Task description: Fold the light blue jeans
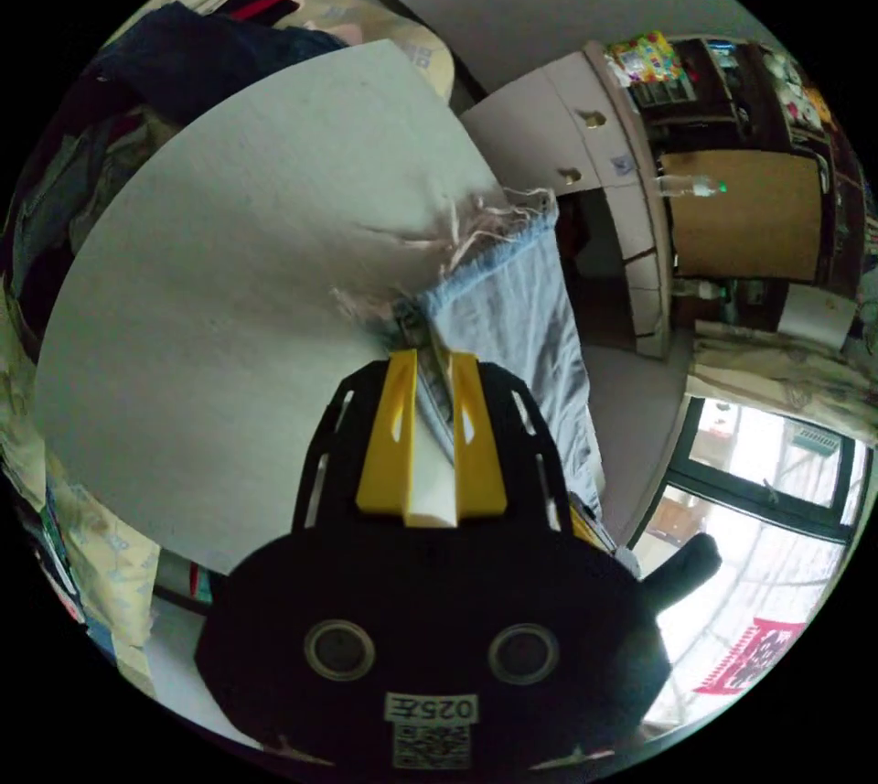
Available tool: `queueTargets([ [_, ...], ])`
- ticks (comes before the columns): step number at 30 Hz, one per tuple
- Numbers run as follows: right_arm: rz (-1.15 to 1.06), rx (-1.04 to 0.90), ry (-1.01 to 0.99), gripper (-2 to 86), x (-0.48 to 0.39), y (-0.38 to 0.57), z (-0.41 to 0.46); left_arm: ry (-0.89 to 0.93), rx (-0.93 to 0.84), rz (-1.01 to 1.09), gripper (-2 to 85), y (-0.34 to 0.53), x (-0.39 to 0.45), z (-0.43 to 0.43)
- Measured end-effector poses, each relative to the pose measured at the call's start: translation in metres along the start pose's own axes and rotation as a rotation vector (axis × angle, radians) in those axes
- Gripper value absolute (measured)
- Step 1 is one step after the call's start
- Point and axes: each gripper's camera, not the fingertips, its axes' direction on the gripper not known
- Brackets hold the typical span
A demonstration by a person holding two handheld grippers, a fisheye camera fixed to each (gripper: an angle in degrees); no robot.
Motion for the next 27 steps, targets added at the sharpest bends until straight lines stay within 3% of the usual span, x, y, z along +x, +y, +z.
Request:
queueTargets([
  [7, -0.044, -0.22, 0.277, 6.3, -0.076, -0.065, 0.007, 0.015, -0.092, 0.001, -0.7, -0.02, -0.002, -0.001],
  [10, -0.076, -0.231, 0.351, 0.9, -0.101, -0.078, -0.01, 0.032, -0.091, 0.0, -0.8, -0.021, -0.001, -0.018],
  [15, -0.121, -0.196, 0.409, -0.4, -0.15, -0.092, -0.061, 0.051, -0.088, 0.077, -0.6, -0.016, 0.012, -0.056],
  [18, -0.124, -0.276, 0.412, 0.1, -0.161, -0.098, -0.068, -0.028, -0.075, 0.045, 0.3, -0.021, -0.004, -0.051],
  [20, -0.094, -0.298, 0.493, 1.5, -0.163, -0.098, -0.074, 0.023, -0.161, -0.086, 4.0, -0.026, -0.033, -0.037],
  [23, -0.072, -0.245, 0.495, 4.7, -0.179, -0.104, -0.105, 0.17, -0.111, -0.089, 8.5, -0.025, -0.043, -0.047],
  [27, -0.039, -0.254, 0.521, 8.8, -0.183, -0.114, -0.121, 0.205, -0.149, -0.05, 8.3, -0.025, -0.029, -0.03],
])
